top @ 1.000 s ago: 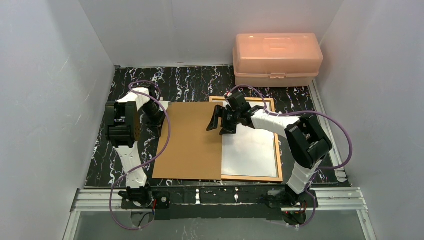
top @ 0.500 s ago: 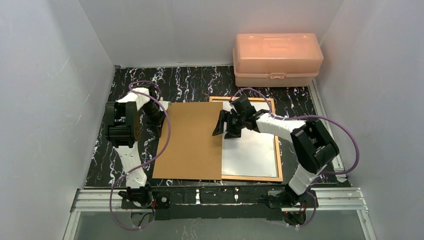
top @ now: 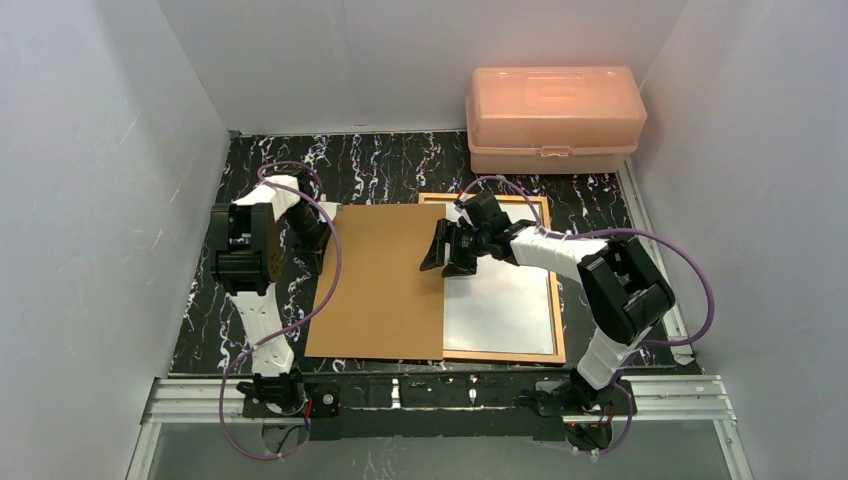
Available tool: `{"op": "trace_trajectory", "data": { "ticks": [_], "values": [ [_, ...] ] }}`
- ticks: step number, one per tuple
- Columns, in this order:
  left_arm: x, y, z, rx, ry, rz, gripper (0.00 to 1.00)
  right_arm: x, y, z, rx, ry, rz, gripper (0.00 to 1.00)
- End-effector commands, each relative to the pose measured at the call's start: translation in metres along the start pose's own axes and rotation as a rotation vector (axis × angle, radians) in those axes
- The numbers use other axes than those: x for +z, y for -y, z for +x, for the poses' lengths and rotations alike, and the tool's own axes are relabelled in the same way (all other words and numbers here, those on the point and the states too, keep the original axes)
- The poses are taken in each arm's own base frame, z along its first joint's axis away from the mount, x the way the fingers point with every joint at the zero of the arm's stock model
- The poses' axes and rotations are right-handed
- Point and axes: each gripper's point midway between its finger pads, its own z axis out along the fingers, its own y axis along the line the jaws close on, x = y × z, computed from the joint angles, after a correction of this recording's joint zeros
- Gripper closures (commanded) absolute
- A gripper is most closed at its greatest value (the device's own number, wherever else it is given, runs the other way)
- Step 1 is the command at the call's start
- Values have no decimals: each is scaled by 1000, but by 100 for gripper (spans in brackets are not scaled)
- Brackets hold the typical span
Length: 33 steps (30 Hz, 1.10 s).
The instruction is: Put the photo into the frame
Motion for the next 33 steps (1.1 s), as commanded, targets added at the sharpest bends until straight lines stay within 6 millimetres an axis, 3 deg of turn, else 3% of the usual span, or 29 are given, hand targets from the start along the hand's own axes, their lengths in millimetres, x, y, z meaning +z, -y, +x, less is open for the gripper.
{"op": "trace_trajectory", "data": {
  "ticks": [1, 10, 21, 33],
  "values": [
    [11, 9, 0, 12, -15, 41, 100, -4, 1, -2, -24, 10, 16, 24],
    [11, 10, 0, 11, -17, 41, 100, -8, 15, 4, -38, -4, 71, 23],
    [10, 10, 0, 12, -12, 41, 100, -11, 19, 7, -57, -12, 89, 24],
    [9, 12, -1, 8, -6, 48, 100, 6, 6, 8, 17, -20, -30, 27]
  ]
}}
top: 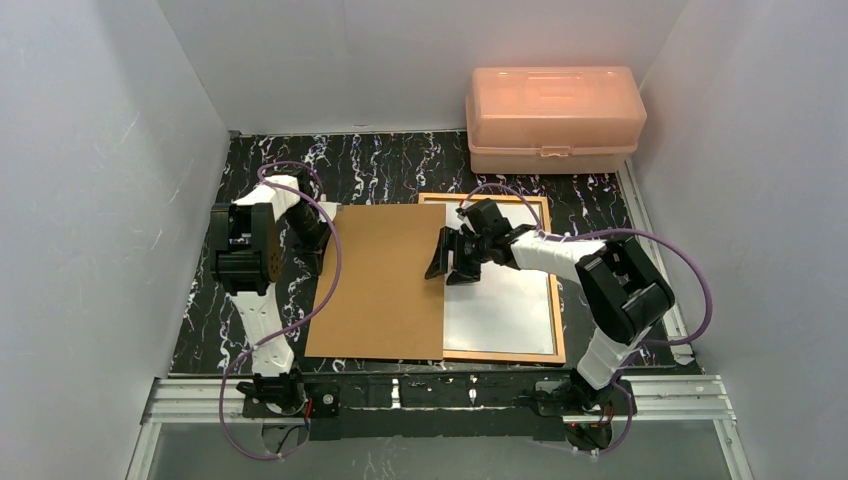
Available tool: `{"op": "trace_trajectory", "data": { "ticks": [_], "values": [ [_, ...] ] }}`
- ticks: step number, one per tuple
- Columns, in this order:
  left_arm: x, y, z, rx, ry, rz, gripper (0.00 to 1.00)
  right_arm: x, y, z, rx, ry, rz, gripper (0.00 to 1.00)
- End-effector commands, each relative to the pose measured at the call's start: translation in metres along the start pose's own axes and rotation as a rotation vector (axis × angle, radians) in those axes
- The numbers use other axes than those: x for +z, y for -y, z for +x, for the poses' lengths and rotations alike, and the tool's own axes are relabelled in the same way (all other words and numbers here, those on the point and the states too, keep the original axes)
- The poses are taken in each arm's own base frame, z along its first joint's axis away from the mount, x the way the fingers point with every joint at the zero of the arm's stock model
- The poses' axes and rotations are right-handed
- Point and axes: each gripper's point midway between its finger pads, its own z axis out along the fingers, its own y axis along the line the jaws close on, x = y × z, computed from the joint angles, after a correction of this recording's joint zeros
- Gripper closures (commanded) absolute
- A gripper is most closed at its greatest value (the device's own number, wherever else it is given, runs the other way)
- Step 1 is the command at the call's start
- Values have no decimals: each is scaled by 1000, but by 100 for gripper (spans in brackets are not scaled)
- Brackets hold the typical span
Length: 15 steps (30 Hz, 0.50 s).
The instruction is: Put the photo into the frame
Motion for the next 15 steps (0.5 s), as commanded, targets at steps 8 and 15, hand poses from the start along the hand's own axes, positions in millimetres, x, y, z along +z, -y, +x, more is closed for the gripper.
{"op": "trace_trajectory", "data": {
  "ticks": [8, 15],
  "values": [
    [9, 14, -2, 1, -2, 63, 100, 3, -42, -22, 16, 42, -193, 33],
    [12, 17, -3, 0, 1, 76, 100, -22, -93, -36, -5, 94, -410, 42]
  ]
}}
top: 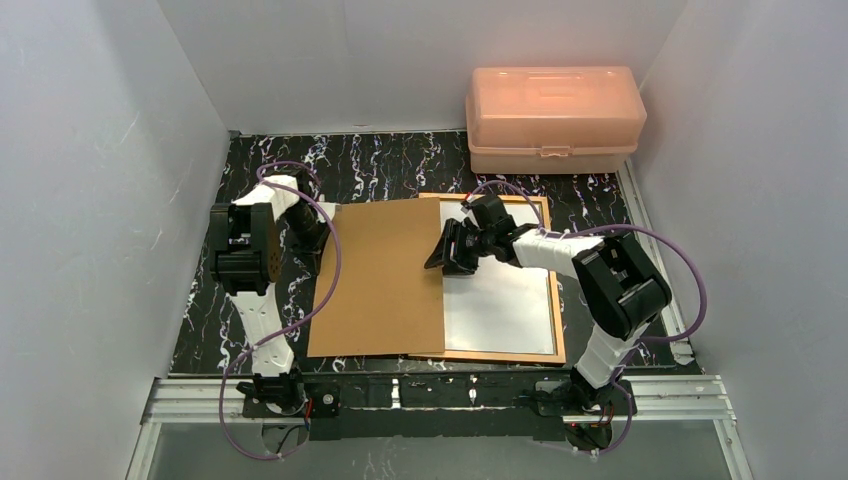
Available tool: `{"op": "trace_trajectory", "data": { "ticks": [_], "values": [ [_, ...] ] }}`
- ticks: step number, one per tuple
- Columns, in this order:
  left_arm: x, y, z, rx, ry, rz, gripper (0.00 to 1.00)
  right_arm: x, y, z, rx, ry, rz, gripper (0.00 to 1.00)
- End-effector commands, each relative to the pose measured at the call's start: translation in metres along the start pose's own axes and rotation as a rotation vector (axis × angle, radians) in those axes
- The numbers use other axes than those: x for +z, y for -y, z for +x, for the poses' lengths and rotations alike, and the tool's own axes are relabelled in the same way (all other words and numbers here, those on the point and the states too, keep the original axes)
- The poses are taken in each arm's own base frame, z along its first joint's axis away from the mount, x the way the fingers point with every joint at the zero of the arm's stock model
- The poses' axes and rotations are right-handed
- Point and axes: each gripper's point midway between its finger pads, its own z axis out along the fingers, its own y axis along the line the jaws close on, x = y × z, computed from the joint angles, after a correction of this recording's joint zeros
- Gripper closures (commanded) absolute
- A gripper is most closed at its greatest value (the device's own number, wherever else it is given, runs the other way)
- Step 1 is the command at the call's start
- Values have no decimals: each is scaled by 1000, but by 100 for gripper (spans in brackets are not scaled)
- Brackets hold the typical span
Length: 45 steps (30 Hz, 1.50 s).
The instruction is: Put the photo into the frame
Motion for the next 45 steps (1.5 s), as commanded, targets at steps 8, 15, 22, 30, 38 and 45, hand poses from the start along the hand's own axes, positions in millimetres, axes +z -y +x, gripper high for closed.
{"op": "trace_trajectory", "data": {
  "ticks": [8, 15, 22, 30, 38, 45],
  "values": [
    [8, 20, -6, 8, 25, 87, 100, -41, -116, -14, -102, 60, -460, 45],
    [3, 22, -9, 4, 43, 86, 100, -39, -114, -14, -100, 43, -435, 56],
    [-45, 24, -25, 84, 189, 57, 85, -52, -126, -32, -145, 105, -353, 90],
    [-213, 56, -57, 408, 773, -17, 23, -79, -183, -82, -76, 265, -403, 99],
    [-266, 122, 12, 881, 1045, -107, 2, -118, -260, -123, -13, 396, -561, 99],
    [-261, 157, 85, 1253, 1224, -367, 2, -146, -286, -134, 42, 448, -657, 99]
  ]
}}
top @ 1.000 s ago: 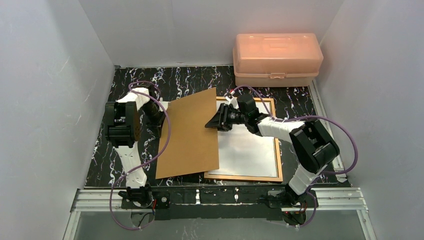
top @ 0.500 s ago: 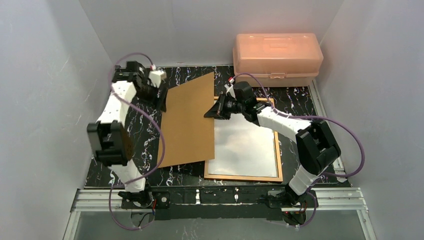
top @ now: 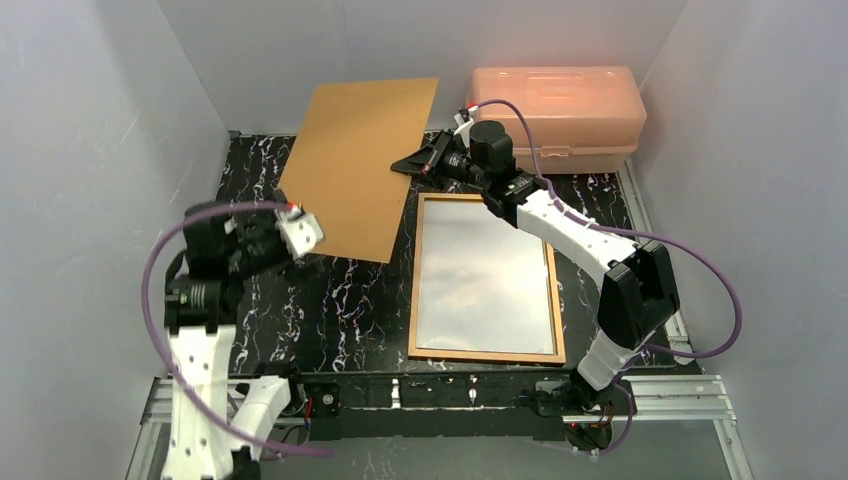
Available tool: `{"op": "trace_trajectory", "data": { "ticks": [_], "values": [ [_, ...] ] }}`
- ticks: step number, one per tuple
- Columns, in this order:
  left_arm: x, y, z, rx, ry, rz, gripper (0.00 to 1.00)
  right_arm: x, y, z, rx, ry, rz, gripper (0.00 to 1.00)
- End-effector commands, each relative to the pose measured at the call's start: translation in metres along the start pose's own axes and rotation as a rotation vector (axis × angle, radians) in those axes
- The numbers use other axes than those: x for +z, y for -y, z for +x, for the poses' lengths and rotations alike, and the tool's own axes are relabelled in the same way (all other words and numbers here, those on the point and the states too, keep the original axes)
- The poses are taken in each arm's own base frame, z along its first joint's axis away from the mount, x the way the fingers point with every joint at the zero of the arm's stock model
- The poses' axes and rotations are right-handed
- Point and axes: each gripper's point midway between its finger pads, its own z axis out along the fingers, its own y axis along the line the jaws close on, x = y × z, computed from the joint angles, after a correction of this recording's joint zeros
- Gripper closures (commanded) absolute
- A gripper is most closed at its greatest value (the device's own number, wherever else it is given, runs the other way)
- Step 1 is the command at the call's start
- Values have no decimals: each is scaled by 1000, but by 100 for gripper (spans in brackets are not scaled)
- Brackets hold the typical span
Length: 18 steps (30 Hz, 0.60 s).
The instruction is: Put the photo into the frame
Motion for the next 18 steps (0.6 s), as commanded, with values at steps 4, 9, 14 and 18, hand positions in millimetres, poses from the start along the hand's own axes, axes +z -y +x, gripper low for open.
{"op": "trace_trajectory", "data": {
  "ticks": [4, 9, 14, 18],
  "values": [
    [-20, 49, -8, 423, 127, 35, 2, -17, -78, -21, 50, 79, -227, 99],
    [-11, 48, 4, 648, 139, -7, 4, -23, -83, -20, 98, 75, -238, 99],
    [2, 13, 0, 845, 164, -195, 13, -29, -86, -15, 150, 53, -245, 99],
    [7, -13, -1, 887, 138, -283, 21, -34, -88, -10, 166, 33, -249, 99]
  ]
}}
